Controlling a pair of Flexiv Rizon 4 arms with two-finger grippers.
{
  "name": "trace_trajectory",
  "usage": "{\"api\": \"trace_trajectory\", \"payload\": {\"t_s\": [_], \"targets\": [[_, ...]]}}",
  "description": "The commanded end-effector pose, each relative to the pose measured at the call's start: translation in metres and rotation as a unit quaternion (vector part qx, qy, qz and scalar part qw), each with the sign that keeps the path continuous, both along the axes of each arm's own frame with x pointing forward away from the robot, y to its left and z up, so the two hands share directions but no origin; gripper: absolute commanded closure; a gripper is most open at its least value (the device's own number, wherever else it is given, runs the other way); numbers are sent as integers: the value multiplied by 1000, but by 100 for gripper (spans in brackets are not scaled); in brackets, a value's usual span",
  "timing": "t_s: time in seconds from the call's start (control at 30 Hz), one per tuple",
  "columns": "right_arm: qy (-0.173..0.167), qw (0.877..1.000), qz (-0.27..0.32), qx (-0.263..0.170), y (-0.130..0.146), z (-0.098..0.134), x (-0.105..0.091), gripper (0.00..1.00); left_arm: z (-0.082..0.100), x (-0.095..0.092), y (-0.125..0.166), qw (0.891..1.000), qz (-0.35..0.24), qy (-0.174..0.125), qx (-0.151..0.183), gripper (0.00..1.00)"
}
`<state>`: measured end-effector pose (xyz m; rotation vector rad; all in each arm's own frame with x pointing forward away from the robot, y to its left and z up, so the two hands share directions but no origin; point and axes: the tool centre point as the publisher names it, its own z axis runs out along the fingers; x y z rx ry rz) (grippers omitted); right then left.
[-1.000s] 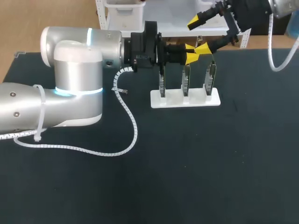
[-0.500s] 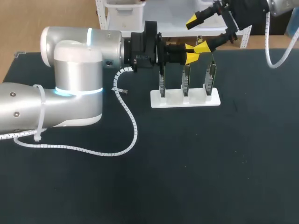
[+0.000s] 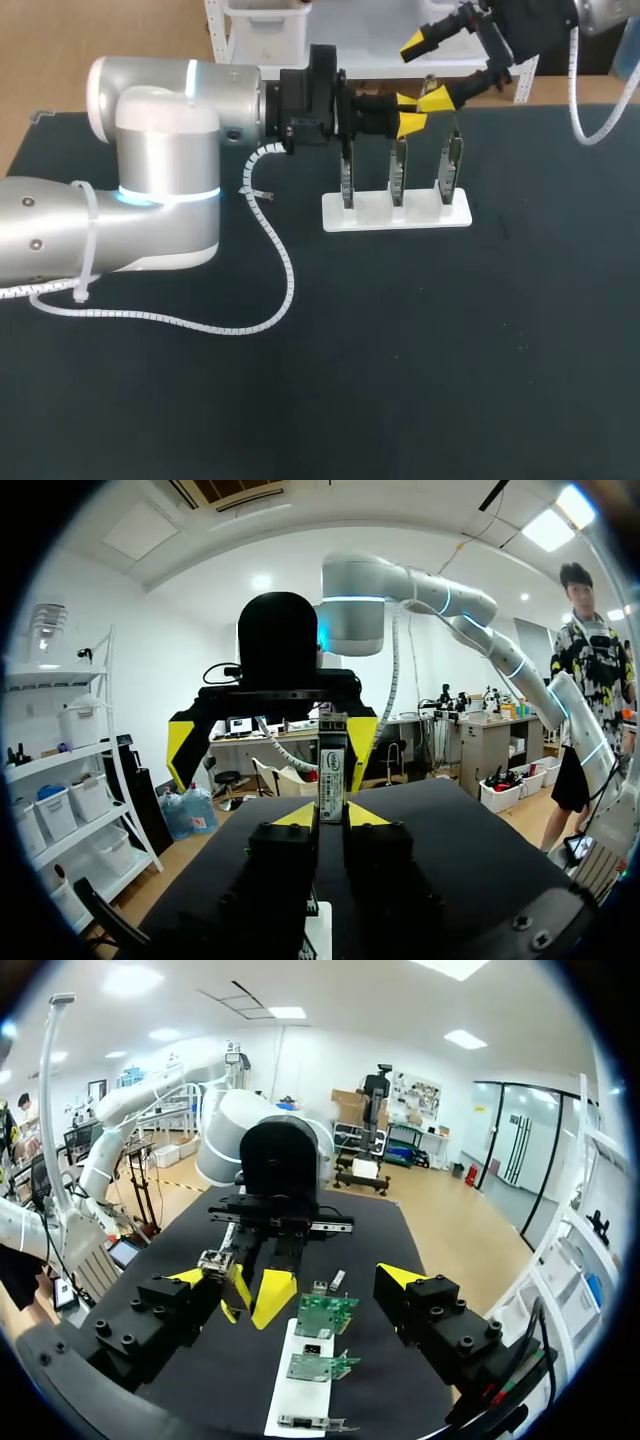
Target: Pick up the optical module with the left hand, and insert it into the network port with the right hand.
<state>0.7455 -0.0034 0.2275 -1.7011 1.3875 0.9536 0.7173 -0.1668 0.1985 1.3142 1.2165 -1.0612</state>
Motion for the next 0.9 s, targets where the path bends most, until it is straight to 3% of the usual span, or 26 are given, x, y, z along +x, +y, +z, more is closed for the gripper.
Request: {"api": "trace_trajectory", "payload": {"t_s": [0.03,0.4,0.9], "targets": [[-2,1000,-5,-5,-3,3,-12,0,-2,0,1,1000,0,-2,-2,100],[-14,1000,-21,6,-2,14,-14,0,-2,0,1,1000,0,-2,-2,100],[13,998,-38,48,-3,3,-12,0,-2,0,1,1000,0,-2,-2,100]]}}
